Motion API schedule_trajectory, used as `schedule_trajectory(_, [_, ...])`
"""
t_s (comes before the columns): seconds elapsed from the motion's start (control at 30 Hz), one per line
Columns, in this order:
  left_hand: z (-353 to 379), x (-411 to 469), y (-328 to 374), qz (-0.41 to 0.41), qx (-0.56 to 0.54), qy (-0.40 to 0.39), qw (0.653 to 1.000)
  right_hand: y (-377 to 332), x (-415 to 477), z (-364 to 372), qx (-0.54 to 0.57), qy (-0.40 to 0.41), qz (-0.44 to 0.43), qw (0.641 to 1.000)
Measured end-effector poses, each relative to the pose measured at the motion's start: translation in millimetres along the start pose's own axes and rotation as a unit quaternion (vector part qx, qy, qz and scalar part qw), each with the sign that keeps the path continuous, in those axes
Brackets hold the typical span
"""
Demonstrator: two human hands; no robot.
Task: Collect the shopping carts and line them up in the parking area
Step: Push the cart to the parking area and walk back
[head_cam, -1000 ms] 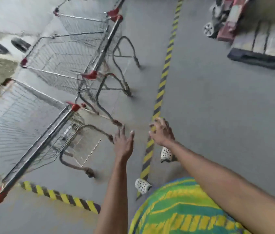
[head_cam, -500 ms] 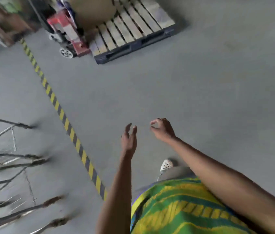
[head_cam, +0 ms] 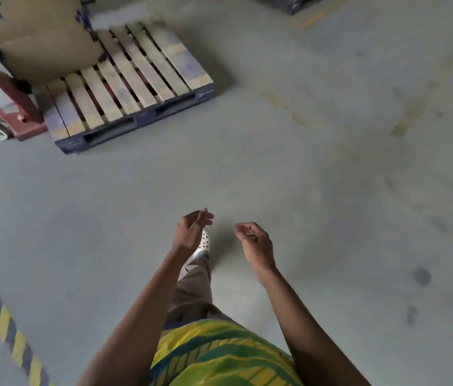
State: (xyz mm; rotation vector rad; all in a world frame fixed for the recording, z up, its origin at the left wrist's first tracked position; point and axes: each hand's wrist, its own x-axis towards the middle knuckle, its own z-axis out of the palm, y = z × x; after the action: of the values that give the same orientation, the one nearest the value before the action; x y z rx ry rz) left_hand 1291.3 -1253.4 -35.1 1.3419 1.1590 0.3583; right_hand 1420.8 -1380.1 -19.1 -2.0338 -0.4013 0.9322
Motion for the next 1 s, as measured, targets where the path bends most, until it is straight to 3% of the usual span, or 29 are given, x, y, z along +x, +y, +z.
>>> schedule_trajectory(0.3, [57.5,220.6,173.9,0.036,0.007,-0.140,0.989,-141.4,178.6,-61.9,0.096,0.153,0.034,0.983])
schedule_trajectory(0.53, [113.3,330.3,255.8,0.016,0.027,-0.243,0.970,-187.2,272.9,-103.5,0.127,0.200,0.071,0.969])
schedule_trajectory(0.73, [171.9,442.6,305.2,0.035,0.064,-0.262,0.962,-220.6,396.2,-131.2,0.153,0.175,0.080,0.969])
schedule_trajectory(0.87, [209.3,525.1,349.0,0.013,0.077,-0.242,0.967,-266.4,505.1,-186.7,0.175,0.138,0.062,0.973])
schedule_trajectory(1.0, [261.9,606.4,404.3,0.001,0.063,-0.220,0.973,-327.9,613.5,-258.0,0.170,0.177,0.026,0.969])
